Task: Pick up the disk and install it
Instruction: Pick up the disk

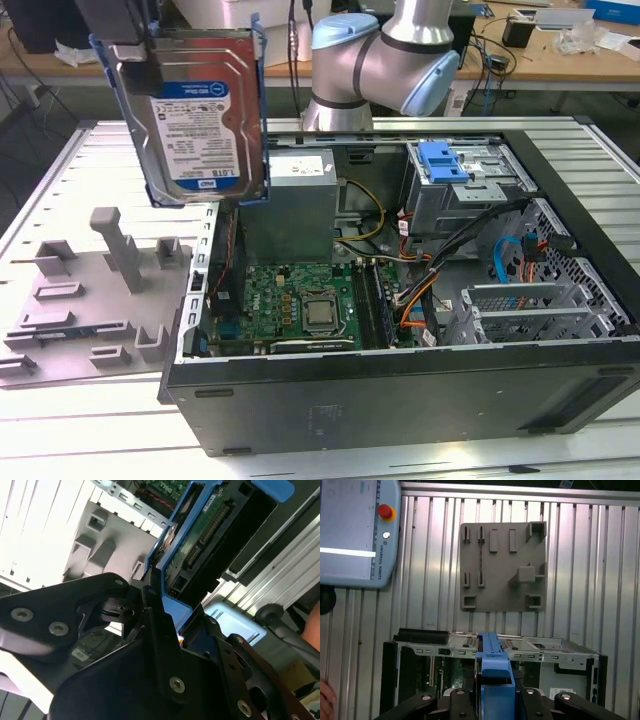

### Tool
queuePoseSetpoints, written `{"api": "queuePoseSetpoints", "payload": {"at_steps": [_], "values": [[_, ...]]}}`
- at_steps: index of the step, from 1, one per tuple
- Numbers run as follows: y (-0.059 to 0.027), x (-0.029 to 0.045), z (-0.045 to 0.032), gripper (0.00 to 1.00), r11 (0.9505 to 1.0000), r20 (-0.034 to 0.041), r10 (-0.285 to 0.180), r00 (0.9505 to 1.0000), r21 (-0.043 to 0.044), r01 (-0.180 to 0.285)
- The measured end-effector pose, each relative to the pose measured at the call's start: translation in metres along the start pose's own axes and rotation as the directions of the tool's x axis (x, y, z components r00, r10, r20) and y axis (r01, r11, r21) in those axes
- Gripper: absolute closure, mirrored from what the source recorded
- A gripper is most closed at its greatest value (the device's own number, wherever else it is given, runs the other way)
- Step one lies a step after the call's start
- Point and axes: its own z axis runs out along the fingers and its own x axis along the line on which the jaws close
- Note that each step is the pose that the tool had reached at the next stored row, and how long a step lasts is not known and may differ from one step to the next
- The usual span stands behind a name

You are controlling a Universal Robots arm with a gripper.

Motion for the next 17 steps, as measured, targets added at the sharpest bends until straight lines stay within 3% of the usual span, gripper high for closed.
{"api": "queuePoseSetpoints", "payload": {"at_steps": [13, 17], "values": [[-0.0481, 0.0204, -0.0035, 0.63, 1.0000, 0.0005, -0.001, 1.0000, -0.0070, 0.001], [-0.0718, 0.0287, -0.0048, 0.63, 0.9999, 0.0005, -0.001, 1.0000, -0.0110, 0.001]]}}
